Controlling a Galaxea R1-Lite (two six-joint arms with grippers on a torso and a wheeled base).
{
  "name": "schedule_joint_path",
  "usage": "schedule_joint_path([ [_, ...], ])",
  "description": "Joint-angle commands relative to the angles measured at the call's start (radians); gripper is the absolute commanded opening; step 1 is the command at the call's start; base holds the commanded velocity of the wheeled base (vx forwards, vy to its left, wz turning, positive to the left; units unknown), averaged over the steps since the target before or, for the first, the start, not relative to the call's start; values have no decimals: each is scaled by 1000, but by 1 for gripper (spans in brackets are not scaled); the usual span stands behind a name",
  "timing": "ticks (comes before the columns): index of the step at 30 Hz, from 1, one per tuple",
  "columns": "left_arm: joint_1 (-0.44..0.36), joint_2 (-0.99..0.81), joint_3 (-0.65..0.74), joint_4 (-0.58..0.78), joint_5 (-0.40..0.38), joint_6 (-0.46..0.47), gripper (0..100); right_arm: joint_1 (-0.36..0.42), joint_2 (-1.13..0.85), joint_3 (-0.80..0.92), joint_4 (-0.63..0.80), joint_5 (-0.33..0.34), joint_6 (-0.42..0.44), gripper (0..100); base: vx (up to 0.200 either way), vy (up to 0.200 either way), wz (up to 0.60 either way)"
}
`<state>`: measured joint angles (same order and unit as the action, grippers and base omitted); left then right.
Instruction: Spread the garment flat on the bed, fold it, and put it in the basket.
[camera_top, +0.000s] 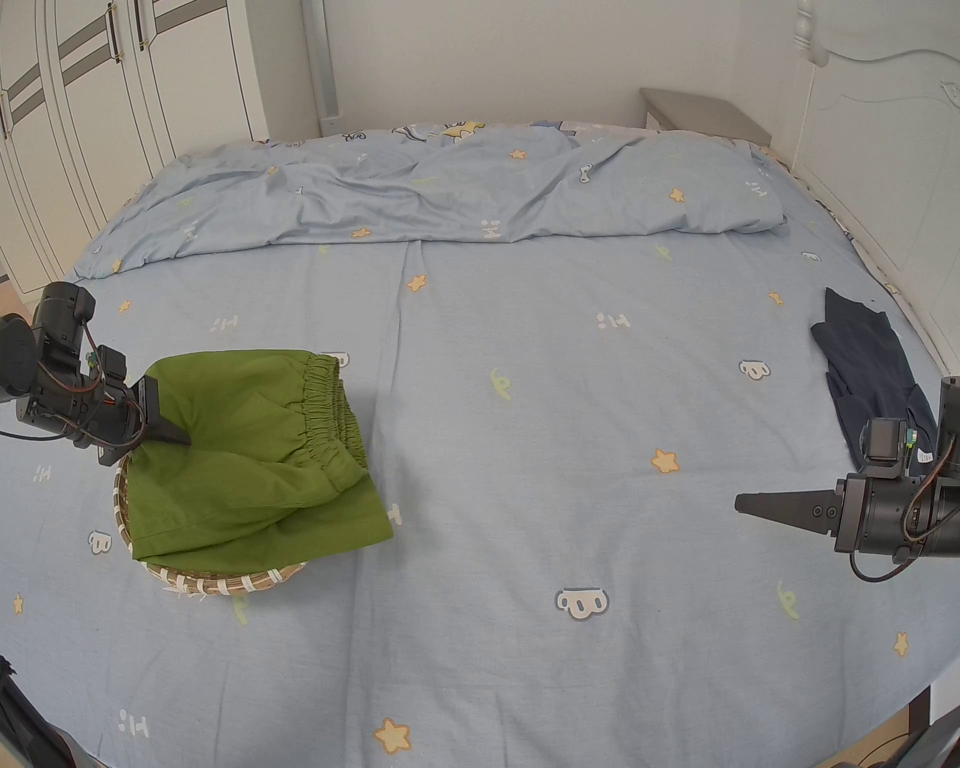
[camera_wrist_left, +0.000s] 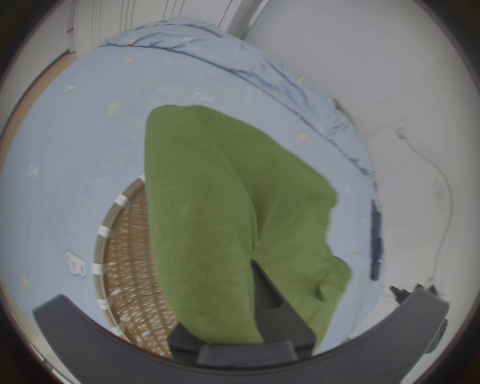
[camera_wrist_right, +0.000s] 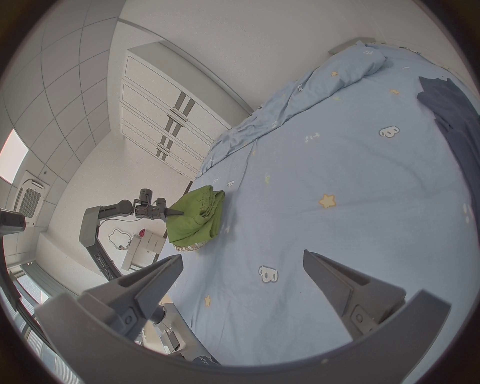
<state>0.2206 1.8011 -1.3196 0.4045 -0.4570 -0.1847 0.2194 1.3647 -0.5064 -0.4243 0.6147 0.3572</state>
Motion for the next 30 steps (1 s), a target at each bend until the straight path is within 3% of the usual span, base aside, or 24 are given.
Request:
schedule_joint_path([
  [1,3,106,2,2,139,22,0,0,-1,0,-1,0,0,100,0,0,0],
  [13,-30,192,-4,2,248,31,0,2,-1,2,-1,-1,0,100,0,0,0],
  [21,-37,181,-1,2,259,33,0,3,1,2,-1,-1,0,100,0,0,0],
  [22,-38,178,-1,2,261,33,100,3,1,2,-1,-1,0,100,0,0,0],
  [30,-43,58,17,4,314,31,100,2,1,2,-1,-1,-1,100,0,0,0],
])
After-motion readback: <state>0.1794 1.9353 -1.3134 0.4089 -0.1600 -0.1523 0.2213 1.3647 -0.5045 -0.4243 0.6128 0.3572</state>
